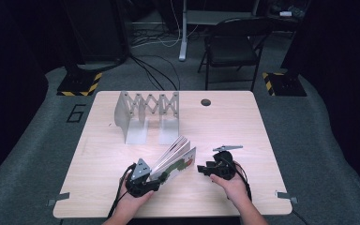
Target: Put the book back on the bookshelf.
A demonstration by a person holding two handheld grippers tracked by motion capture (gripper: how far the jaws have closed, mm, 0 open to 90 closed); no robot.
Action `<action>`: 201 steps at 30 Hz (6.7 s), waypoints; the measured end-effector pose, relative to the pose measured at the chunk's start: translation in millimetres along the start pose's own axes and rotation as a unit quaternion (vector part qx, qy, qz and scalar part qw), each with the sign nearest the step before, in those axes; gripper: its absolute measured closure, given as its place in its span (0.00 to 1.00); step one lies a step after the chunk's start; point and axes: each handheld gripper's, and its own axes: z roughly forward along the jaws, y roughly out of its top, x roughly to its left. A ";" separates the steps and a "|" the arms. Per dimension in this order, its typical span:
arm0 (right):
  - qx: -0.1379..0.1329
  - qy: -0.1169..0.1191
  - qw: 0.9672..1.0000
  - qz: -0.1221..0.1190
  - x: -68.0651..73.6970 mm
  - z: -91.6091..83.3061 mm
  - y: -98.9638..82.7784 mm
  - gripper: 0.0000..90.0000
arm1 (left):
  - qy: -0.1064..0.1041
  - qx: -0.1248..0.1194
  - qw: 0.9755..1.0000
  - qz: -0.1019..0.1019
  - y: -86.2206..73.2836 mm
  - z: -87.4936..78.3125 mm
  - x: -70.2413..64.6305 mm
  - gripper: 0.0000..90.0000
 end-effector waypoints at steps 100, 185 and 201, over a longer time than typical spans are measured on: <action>-0.005 -0.005 1.000 0.005 -3.9 -2.8 -2.5 0.55 | 0.002 -0.013 1.000 0.024 17.3 1.2 -11.0 0.84; -0.006 -0.001 1.000 0.003 -7.2 0.5 1.5 0.55 | 0.170 -0.075 0.978 -0.096 8.3 -67.4 80.4 0.84; -0.008 0.000 1.000 -0.001 -7.7 1.1 1.9 0.55 | 0.191 -0.080 0.973 -0.105 6.1 -71.1 88.2 0.84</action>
